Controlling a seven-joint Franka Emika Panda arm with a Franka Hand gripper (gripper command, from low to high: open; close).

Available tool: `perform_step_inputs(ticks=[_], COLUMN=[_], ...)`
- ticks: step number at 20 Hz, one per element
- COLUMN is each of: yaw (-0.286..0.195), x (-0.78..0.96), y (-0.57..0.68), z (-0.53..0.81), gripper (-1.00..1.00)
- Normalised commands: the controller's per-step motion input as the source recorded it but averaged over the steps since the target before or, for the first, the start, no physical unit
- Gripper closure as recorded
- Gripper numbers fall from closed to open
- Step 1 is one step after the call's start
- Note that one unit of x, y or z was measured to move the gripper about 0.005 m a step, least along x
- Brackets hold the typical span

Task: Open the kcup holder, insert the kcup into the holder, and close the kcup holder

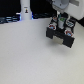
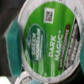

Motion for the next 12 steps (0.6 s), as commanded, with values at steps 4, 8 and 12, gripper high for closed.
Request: perform_step_inputs(ticks=[4, 8, 12], yaw=[-0.028, -0.004, 0.000], x=[0.17, 0.01, 0.04], y=[0.13, 0.21, 0.10], z=[-0.19, 0.08, 0.35], gripper=[-1.00, -1.00, -1.00])
